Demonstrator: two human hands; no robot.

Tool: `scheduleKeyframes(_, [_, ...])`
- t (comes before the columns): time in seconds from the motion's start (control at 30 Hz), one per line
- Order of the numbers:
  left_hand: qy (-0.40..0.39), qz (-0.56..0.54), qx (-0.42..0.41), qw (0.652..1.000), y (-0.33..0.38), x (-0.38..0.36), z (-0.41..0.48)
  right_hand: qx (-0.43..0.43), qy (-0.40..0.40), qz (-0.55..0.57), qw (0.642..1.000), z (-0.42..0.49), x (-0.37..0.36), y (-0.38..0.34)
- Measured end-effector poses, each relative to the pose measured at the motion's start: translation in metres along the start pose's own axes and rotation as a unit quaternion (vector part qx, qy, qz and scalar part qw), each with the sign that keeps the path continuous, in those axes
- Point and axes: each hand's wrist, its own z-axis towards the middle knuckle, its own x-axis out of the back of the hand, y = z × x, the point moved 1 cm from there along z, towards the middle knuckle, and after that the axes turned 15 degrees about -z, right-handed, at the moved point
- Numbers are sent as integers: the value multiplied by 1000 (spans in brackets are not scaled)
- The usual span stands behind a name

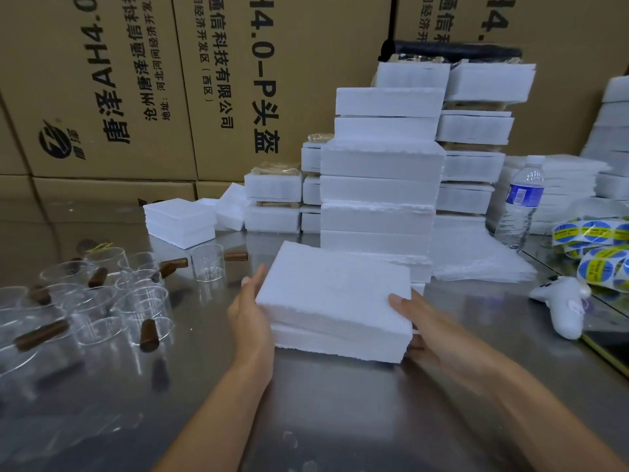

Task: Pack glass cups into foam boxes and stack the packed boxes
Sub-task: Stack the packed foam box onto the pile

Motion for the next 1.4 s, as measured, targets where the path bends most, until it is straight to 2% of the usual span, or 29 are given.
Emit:
scheduleKeyframes(0.1, [-19,-35,-31,999,7,-1,1,35,19,37,999,0,-2,-3])
scheduleKeyframes(0.23, [-115,0,-97,989,15,-4,-3,86,69,109,988,-2,5,-3])
scheduleKeyframes(0.33, [-142,-15,-106,984,14,-3,-3,110,96,129,981,-10,7,-8])
scheduleKeyframes(0.4, [-125,-56,-52,989,11,-2,-1,131,118,175,969,-16,10,-20])
scheduleKeyframes(0.47, [-94,-109,44,989,8,-3,1,156,135,233,950,-22,19,-44])
scheduleKeyframes(0.57, [-80,-139,158,974,3,-5,0,218,151,238,934,-32,48,-98])
scheduleKeyframes(0.7, [-96,-90,144,981,-3,-4,0,270,169,149,936,-35,96,-169])
scheduleKeyframes(0.87, [-137,-57,144,978,-8,-5,1,180,210,121,953,-10,144,-218])
scheduleKeyframes(1.0, [-146,-37,146,978,-12,-5,1,73,246,139,957,19,155,-214])
scheduleKeyframes(1.13, [-151,1,155,976,-16,-6,1,3,267,113,957,45,154,-197])
scheduleKeyframes(1.23, [-154,55,136,977,-20,-4,2,-25,270,90,958,57,156,-196])
scheduleKeyframes(1.4, [-157,68,132,976,-21,-4,5,-46,267,56,961,71,157,-207])
